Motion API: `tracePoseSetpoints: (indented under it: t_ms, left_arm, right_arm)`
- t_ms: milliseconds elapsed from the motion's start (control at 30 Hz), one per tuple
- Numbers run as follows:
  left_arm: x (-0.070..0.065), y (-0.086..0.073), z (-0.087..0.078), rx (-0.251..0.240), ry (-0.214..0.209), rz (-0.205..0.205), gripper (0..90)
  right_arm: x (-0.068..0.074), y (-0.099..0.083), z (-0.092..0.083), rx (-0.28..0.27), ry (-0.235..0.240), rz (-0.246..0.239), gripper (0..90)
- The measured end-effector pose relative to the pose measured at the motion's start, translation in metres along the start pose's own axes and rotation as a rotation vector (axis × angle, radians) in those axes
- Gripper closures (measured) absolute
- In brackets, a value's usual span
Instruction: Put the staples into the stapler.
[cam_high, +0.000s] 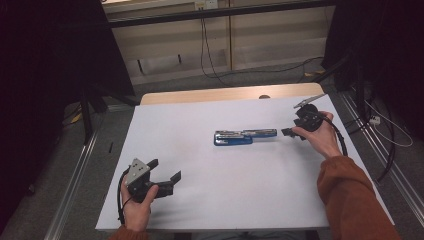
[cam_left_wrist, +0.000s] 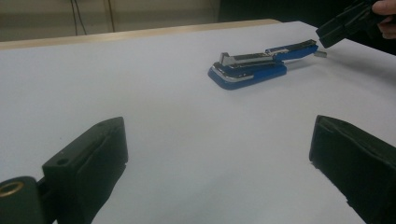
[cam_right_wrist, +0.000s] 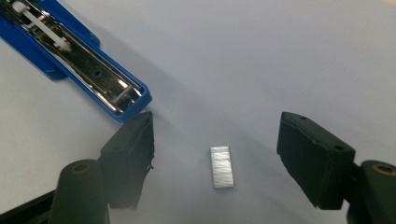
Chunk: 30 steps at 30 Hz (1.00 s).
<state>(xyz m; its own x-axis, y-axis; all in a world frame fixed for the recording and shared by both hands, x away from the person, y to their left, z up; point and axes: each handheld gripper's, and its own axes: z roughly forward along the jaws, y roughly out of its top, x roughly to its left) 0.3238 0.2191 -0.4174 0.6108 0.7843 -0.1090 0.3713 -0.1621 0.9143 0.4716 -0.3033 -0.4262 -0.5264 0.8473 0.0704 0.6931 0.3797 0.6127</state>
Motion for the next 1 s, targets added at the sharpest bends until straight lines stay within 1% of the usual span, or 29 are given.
tracePoseSetpoints:
  t_ms: [33,133,167,200,267,367,433,533,567,700,933,967,1000]
  left_arm:
    - [0.0,0.0,0.0,0.0,0.0,0.002,4.5]
    - [0.001,0.0,0.0,0.003,-0.002,-0.003,4.5]
    - [0.001,0.0,0.001,0.004,-0.001,-0.002,4.5]
    - [0.001,0.0,0.001,0.004,0.0,-0.001,4.5]
    - [0.001,0.0,0.0,0.012,-0.007,-0.001,4.5]
    - [0.0,-0.001,0.001,0.02,-0.012,-0.007,4.5]
    - [0.0,-0.001,0.002,0.021,-0.011,-0.005,4.5]
    - [0.0,-0.001,0.002,0.021,-0.011,-0.004,4.5]
    - [0.001,-0.001,0.002,0.024,-0.01,-0.003,4.5]
    - [0.001,-0.001,0.002,0.025,-0.011,-0.002,4.5]
    - [-0.001,-0.002,0.003,0.028,-0.019,-0.005,4.5]
    - [-0.001,-0.002,0.004,0.036,-0.02,0.0,4.5]
    - [-0.001,-0.002,0.004,0.033,-0.021,0.0,4.5]
  right_arm:
    - [0.0,0.0,0.001,0.007,-0.008,-0.002,29.6]
    - [-0.003,0.0,0.002,0.028,-0.01,0.002,34.2]
    - [-0.005,0.0,0.002,0.037,-0.014,-0.007,35.6]
    - [-0.006,-0.001,0.003,0.047,-0.015,-0.003,37.0]
    - [-0.007,-0.002,0.005,0.064,-0.015,-0.005,37.7]
    - [-0.007,-0.004,0.007,0.09,-0.011,-0.018,45.0]
    - [-0.007,-0.004,0.007,0.092,-0.005,-0.011,47.8]
    - [-0.008,-0.004,0.008,0.101,-0.007,-0.014,52.0]
    - [-0.008,-0.004,0.009,0.111,-0.009,-0.023,54.2]
    - [-0.009,-0.004,0.01,0.128,-0.016,-0.029,56.7]
    - [-0.008,-0.004,0.011,0.139,-0.005,-0.053,64.2]
    - [-0.008,-0.004,0.011,0.139,-0.006,-0.057,65.4]
    - [-0.008,-0.004,0.011,0.138,-0.006,-0.056,66.1]
